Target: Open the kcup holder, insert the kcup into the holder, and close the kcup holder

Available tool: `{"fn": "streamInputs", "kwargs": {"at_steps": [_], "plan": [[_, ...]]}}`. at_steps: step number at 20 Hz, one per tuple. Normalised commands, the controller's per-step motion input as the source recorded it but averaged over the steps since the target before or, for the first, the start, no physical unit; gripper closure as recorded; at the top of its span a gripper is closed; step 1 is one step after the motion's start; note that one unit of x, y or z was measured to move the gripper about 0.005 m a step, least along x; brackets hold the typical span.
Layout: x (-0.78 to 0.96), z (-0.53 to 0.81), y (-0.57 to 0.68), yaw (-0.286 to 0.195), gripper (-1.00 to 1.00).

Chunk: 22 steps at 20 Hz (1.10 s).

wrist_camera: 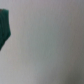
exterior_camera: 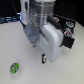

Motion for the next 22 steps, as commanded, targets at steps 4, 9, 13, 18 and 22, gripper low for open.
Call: {"fn": "streamInputs", "kwargs": {"at_steps": [4, 9, 13, 18, 22], "plan": [[0.07, 0.01, -0.69, -0.213, -1.0], [0.29, 0.01, -0.61, -0.202, -1.0], [0.43, -0.03, -0.4, -0.178, -1.0], [0.3, -0.12, -0.34, -0.166, -1.0], [0.34, -0.08, -0.35, -0.191, -1.0]]}}
